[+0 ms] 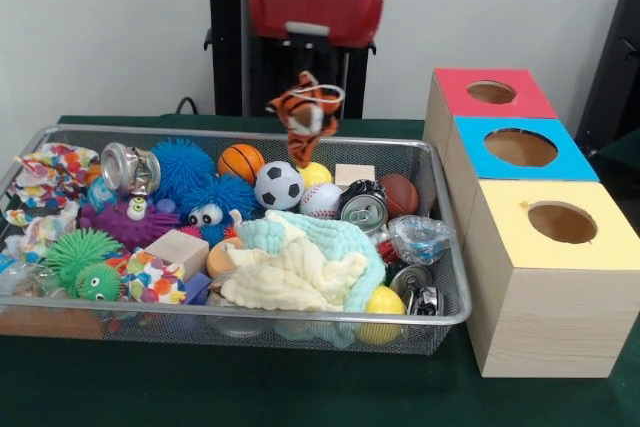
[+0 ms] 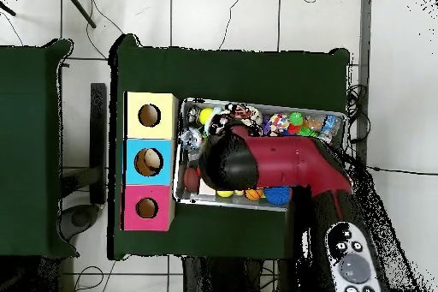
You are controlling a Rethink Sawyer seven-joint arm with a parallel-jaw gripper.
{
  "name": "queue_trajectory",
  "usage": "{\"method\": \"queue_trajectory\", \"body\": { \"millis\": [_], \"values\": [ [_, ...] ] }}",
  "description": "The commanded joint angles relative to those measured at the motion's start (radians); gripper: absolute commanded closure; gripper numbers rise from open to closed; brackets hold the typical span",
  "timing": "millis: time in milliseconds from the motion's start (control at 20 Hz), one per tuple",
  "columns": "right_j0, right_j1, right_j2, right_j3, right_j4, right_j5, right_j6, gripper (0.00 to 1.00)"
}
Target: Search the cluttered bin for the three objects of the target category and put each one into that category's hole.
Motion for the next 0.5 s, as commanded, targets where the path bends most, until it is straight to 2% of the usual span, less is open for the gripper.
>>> {"method": "queue_trajectory", "body": {
  "millis": [50,500],
  "values": [
    [0.093,-0.031,-0.023,0.099,0.036,0.085,0.120,1.00],
    [0.187,-0.080,-0.071,0.249,0.079,-0.005,0.178,1.00]
  ]
}}
